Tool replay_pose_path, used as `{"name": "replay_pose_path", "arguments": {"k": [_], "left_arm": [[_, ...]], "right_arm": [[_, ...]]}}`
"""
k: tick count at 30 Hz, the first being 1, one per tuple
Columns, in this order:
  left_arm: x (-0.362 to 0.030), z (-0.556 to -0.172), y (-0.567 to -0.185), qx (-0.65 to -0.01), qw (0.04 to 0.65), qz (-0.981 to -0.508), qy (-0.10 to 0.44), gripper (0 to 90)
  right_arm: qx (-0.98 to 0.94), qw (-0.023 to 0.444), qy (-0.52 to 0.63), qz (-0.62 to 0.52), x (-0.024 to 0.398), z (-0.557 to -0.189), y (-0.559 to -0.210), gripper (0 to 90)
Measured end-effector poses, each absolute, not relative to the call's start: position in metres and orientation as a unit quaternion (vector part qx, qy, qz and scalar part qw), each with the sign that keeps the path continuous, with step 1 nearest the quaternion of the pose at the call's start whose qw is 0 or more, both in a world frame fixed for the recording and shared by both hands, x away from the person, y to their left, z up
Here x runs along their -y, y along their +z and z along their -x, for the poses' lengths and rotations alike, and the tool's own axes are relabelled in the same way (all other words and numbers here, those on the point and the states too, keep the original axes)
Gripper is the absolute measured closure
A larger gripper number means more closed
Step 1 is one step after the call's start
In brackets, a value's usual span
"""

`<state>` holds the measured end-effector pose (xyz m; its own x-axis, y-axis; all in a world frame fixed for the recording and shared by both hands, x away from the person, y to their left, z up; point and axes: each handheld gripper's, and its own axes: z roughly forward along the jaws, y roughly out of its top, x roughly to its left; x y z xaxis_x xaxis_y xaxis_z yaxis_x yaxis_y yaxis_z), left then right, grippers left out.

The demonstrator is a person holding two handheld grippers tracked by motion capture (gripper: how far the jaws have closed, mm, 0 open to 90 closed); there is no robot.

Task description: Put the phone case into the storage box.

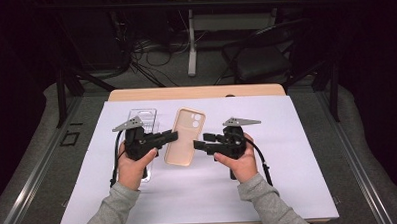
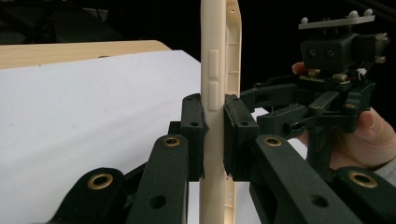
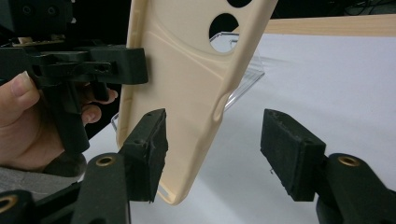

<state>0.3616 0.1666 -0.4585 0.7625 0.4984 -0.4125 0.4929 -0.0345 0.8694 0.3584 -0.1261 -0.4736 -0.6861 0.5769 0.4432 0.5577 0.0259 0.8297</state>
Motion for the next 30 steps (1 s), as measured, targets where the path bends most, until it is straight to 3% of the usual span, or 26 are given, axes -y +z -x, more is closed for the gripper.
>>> {"name": "replay_pose_path", "arguments": {"k": [30], "left_arm": [[-0.1641, -0.3585, -0.4577, -0.337, 0.617, -0.711, -0.005, 80.4]], "right_arm": [[-0.713, -0.020, 0.582, -0.391, 0.1218, -0.3565, -0.4808, 55.6]]}}
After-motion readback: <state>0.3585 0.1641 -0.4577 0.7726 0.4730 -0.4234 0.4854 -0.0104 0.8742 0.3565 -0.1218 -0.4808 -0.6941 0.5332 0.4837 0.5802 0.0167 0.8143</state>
